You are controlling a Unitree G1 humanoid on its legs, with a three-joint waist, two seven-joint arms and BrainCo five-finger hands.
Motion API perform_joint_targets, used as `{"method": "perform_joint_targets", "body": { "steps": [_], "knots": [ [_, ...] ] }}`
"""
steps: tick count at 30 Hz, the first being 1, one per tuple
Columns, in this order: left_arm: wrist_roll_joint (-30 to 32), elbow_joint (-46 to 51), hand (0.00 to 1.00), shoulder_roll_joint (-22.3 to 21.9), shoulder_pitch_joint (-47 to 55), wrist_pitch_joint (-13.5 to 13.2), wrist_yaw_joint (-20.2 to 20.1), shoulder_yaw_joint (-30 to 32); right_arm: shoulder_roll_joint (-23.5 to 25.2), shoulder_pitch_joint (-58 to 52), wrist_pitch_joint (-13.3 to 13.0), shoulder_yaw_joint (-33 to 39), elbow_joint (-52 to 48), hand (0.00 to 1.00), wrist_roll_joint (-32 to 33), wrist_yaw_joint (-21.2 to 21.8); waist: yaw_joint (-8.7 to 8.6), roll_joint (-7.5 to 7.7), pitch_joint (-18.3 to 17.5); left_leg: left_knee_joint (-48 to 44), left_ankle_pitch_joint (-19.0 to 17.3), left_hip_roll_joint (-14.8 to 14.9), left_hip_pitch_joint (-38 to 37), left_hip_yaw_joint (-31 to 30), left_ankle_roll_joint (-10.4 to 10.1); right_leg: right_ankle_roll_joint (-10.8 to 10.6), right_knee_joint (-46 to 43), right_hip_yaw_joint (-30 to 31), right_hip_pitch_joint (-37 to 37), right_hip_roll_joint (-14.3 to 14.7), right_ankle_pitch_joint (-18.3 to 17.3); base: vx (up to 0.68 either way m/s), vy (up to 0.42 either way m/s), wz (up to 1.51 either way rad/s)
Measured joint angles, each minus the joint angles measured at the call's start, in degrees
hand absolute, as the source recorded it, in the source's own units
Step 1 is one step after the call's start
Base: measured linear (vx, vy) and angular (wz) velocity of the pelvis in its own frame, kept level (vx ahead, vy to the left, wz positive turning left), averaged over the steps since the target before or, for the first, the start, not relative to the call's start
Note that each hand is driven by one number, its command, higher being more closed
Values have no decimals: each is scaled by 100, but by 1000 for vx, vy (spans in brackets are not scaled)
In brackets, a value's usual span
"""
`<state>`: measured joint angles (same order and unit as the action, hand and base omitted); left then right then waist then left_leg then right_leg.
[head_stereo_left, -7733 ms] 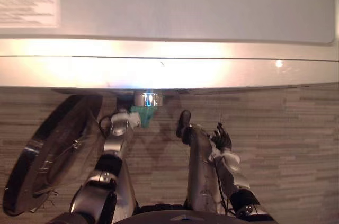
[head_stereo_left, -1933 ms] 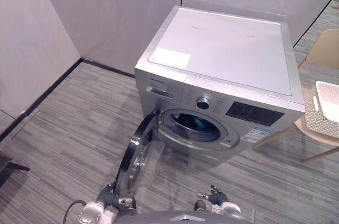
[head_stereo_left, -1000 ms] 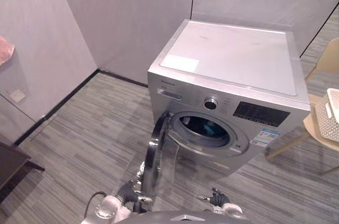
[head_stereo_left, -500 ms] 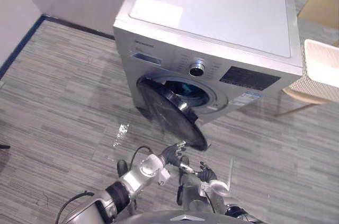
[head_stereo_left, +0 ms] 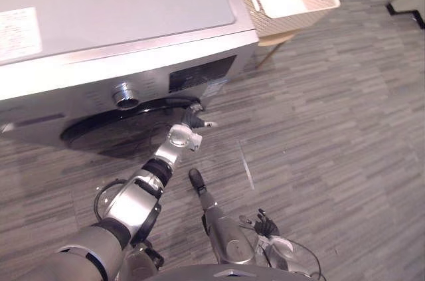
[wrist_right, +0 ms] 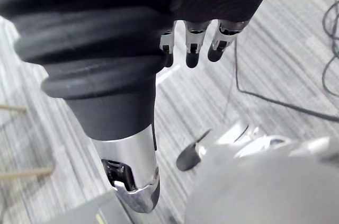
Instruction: Pick up the laundry basket with both hands and put the clothes into the washing machine.
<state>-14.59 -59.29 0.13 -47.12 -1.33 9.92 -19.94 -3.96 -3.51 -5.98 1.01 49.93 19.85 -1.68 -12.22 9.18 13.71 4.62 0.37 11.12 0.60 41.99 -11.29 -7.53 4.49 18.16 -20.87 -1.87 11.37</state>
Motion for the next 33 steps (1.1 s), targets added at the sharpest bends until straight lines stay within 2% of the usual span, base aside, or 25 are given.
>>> {"method": "perform_joint_targets", "body": {
  "steps": [4,7,11,13,14,16,18,19,23,27,31,32,33],
  "knots": [
    [-48,12,0,-219,-34,-21,-3,196,36,-184,-1,22,-194,0,-5,40,35,-57,-27,-1,-14,81,-81,33,-21,-1,-51,-125,22,46,3,29,-27,-1],
    [-73,14,0,-443,8,-176,-27,589,118,-314,-6,199,-399,0,-9,122,155,-128,-75,-2,-15,102,-144,3,-18,-1,-96,-316,109,18,3,-51,-24,17],
    [-85,28,0,-642,422,-395,-35,954,123,-316,-9,252,-393,0,-9,218,227,-429,-364,-2,-32,136,-150,-92,12,6,-154,-457,188,21,-2,-81,-45,11],
    [69,274,0,-670,903,-494,-41,1156,111,-312,-12,271,-366,0,-13,246,298,-629,-492,-1,-32,121,-296,-112,3,186,-151,-656,354,-1,-167,-105,-72,8],
    [149,338,0,-687,1038,-532,-47,1208,98,-309,-12,296,-342,0,-14,246,316,-683,-527,0,-28,122,-323,-128,-3,211,-152,-708,390,-7,-216,-100,-104,16],
    [302,438,0,-766,1799,-577,-30,1640,2,-262,-49,499,-97,0,-14,248,355,-984,-670,2,7,165,-364,-301,-14,257,-153,-893,519,15,-306,-80,-101,27],
    [372,306,0,-712,2569,-473,-32,1997,-130,-171,-40,607,171,0,-71,249,459,-1153,-758,3,39,193,-375,-472,-12,287,-147,-1045,624,13,-353,-39,-68,36],
    [371,206,0,-685,2848,-449,-35,2093,-168,-143,-37,651,291,0,-114,247,483,-1189,-780,3,47,205,-377,-559,-8,282,-138,-1118,686,4,-361,-27,-66,52],
    [653,-173,0,-60,4527,-325,-206,2889,-331,-112,6,873,920,0,-234,243,812,-1210,-801,4,109,178,-486,-1329,44,226,-62,-1888,1332,-198,-489,-9,-23,98],
    [722,-468,0,40,5150,-255,-327,3535,-336,-96,32,1117,1242,0,-443,240,996,-1170,-907,12,140,-89,-483,-2188,195,70,8,-2694,1945,-582,-617,5,74,117],
    [1003,-546,0,218,5241,-210,-534,3574,-283,-57,169,1337,1485,0,-700,249,1153,-1030,-1102,37,152,-389,-550,-3046,367,-49,-259,-3512,2514,-947,-966,14,90,118],
    [1040,-548,0,276,5265,-202,-559,3579,-250,-19,214,1388,1545,0,-841,253,1167,-898,-1158,38,104,-535,-529,-3329,478,-85,-658,-3800,2538,-1167,-1285,10,78,103],
    [1040,-545,0,305,5267,-198,-593,3579,-201,-29,229,1427,1584,0,-896,253,1162,-837,-1195,37,66,-647,-522,-3491,542,-123,-888,-3965,2568,-1322,-1436,38,137,148]
  ]
}}
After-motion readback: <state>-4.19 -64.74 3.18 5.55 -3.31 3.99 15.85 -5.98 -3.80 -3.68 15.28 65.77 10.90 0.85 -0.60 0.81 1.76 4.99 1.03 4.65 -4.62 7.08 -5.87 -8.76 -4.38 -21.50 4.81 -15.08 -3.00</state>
